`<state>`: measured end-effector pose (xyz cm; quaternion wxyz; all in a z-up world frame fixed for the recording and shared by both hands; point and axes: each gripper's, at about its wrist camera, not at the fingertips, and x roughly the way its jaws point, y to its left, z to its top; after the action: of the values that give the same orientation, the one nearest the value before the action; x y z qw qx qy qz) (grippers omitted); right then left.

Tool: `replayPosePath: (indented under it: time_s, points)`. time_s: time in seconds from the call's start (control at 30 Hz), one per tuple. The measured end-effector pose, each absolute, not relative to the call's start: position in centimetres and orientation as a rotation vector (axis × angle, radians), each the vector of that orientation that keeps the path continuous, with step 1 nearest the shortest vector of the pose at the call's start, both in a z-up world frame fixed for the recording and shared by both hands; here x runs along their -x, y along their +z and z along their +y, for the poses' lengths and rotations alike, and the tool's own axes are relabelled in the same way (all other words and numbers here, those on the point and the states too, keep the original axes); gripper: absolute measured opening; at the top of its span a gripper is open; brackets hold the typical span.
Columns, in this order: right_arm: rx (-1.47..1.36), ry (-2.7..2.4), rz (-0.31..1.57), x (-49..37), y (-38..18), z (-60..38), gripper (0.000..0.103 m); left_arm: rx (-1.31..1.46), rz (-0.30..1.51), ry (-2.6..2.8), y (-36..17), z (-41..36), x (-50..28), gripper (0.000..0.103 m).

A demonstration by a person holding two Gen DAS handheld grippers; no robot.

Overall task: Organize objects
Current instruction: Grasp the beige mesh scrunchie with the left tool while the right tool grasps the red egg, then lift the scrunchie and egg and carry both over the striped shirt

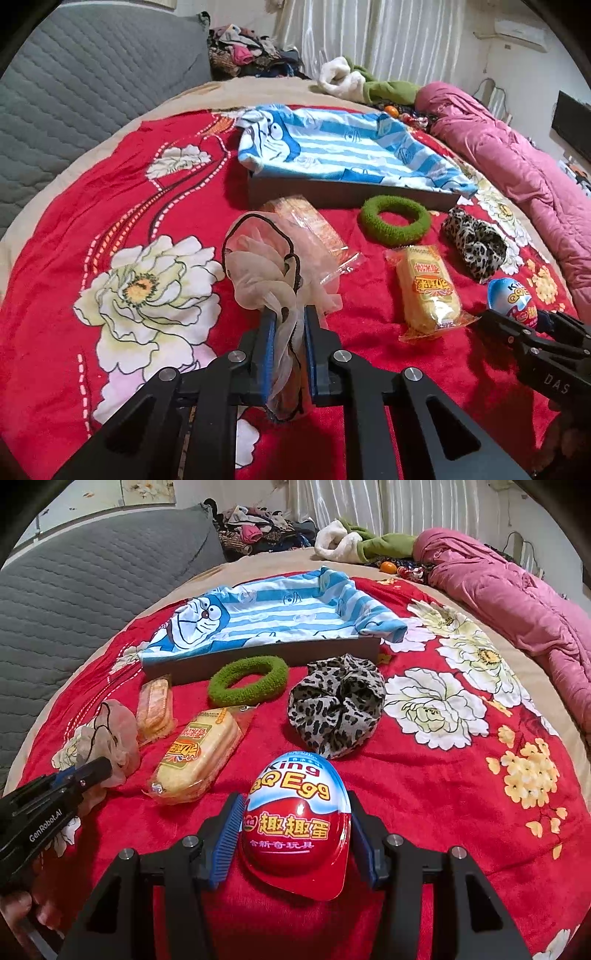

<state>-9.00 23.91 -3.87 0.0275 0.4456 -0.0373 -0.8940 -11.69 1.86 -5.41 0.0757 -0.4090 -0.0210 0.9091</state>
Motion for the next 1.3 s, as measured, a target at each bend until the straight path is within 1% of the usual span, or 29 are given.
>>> replayPosePath:
  time_s: [0.47, 0.77, 1.3]
  points:
    - [-1.322, -2.775, -0.093, 7.6, -2.4, 23.1, 0.054, 1.155, -0.079, 2.759, -3.5, 1.4, 10.2, 0.014]
    - [-1.255, -2.787, -0.083, 6.5, -0.5, 22.5, 0.054, 1.107, -0.090, 2.775, -2.3, 1.4, 8.8, 0.014]
    - [-1.175, -2.801, -0.064, 5.7, 1.9, 22.1, 0.054, 1.086, -0.115, 2.792, -0.5, 1.7, 7.8, 0.014]
